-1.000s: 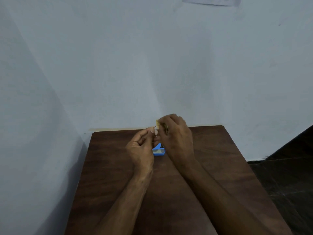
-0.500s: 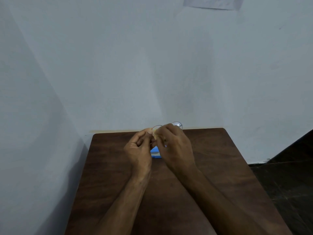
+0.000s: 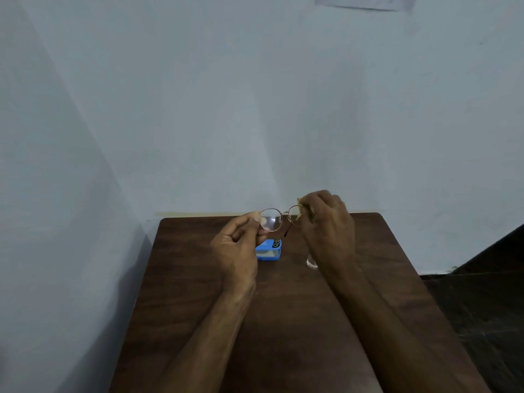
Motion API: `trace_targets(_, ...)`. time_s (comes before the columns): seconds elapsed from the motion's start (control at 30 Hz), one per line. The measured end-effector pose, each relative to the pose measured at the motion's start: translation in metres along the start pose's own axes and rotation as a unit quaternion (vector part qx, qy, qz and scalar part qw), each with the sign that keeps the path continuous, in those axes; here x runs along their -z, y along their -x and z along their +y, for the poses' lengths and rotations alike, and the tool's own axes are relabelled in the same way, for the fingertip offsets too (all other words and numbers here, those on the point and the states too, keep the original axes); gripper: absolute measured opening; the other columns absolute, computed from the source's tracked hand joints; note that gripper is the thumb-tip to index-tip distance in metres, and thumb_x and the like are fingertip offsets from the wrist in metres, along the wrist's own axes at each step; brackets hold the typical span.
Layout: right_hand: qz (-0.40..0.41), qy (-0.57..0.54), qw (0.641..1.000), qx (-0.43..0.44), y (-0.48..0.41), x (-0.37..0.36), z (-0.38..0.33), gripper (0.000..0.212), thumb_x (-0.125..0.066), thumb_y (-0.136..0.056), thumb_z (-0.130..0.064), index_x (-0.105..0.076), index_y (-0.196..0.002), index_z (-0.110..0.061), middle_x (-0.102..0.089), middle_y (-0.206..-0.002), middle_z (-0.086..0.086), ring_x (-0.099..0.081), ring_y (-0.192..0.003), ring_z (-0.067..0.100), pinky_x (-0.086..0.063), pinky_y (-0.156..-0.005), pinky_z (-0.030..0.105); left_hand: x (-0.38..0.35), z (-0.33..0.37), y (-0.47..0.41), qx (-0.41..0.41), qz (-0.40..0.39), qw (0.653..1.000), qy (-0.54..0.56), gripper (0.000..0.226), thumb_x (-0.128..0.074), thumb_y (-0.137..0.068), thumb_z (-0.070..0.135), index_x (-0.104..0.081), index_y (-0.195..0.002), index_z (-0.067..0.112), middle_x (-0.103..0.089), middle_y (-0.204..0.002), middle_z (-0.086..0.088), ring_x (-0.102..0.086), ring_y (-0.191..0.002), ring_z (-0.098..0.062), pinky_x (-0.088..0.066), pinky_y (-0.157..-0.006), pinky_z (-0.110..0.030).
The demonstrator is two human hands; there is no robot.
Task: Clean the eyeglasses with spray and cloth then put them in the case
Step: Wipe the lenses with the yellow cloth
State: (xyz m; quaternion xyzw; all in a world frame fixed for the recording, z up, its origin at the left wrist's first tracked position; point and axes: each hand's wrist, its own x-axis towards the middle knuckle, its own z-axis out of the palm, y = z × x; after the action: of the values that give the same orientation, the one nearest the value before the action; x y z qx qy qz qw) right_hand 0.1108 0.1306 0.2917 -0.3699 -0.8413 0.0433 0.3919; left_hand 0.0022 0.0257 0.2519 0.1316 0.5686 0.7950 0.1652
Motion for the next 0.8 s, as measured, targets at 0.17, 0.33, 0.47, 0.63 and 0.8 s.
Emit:
trace_targets(0.17,-0.034,-0.026,0.998,0.043,0.013,-0.002,-0.013,0.009,-0.07,-0.09,-0.008,-0.069,-0.096,-0.014,-0.067,-0.1,-0.001,-0.059,-0.088,0.019,-0.049,-0.065,0.032,-0.002,0.0,-0.001,-0.005,0.016,1.0,0.008,0.016,-0.075,-0.094,0.008,-0.079,-0.109,0.005,-0.081,-0.086,-0.009,-0.076,-0.069,-0.017,-0.063,-0.067,-0.025)
trace_targets(0.33,-0.008,-0.027,0.999,-0.016,0.003,-0.003,0.006,0.009,-0.07,-0.09,-0.006,-0.069,-0.096,-0.013,-0.066,-0.101,0.001,-0.059,-0.089,0.022,-0.054,-0.065,0.04,-0.001,0.0,-0.001,0.006,0.023,0.999,0.024,0.015,-0.076,-0.093,0.009,-0.079,-0.106,0.003,-0.079,-0.079,-0.007,-0.073,-0.064,-0.016,-0.061,-0.063,-0.024)
trace_targets(0.47,-0.045,-0.039,0.998,0.036,0.016,-0.004,-0.006,0.009,-0.071,-0.091,-0.009,-0.068,-0.098,-0.014,-0.065,-0.102,-0.002,-0.058,-0.089,0.018,-0.052,-0.066,0.034,0.0,0.0,-0.002,0.017,0.025,0.999,0.031,0.015,-0.075,-0.093,0.012,-0.079,-0.107,0.005,-0.079,-0.078,-0.002,-0.072,-0.065,-0.014,-0.061,-0.064,-0.023)
trace_targets(0.63,-0.015,-0.038,0.999,-0.009,0.008,-0.004,0.006,0.01,-0.071,-0.09,-0.007,-0.068,-0.096,-0.014,-0.066,-0.1,-0.001,-0.059,-0.088,0.018,-0.054,-0.066,0.039,0.001,0.0,-0.003,0.022,0.023,0.999,0.036,0.014,-0.076,-0.094,0.012,-0.079,-0.105,0.004,-0.078,-0.076,-0.003,-0.072,-0.065,-0.014,-0.062,-0.064,-0.025)
trace_targets(0.8,-0.05,-0.035,0.996,0.062,0.018,-0.003,-0.007,0.007,-0.069,-0.093,-0.011,-0.067,-0.098,-0.015,-0.064,-0.102,-0.002,-0.057,-0.088,0.017,-0.05,-0.065,0.033,0.001,0.002,-0.004,0.029,0.024,0.998,0.043,0.008,-0.076,-0.093,0.012,-0.079,-0.101,0.011,-0.079,-0.077,-0.004,-0.072,-0.065,-0.014,-0.064,-0.066,-0.027)
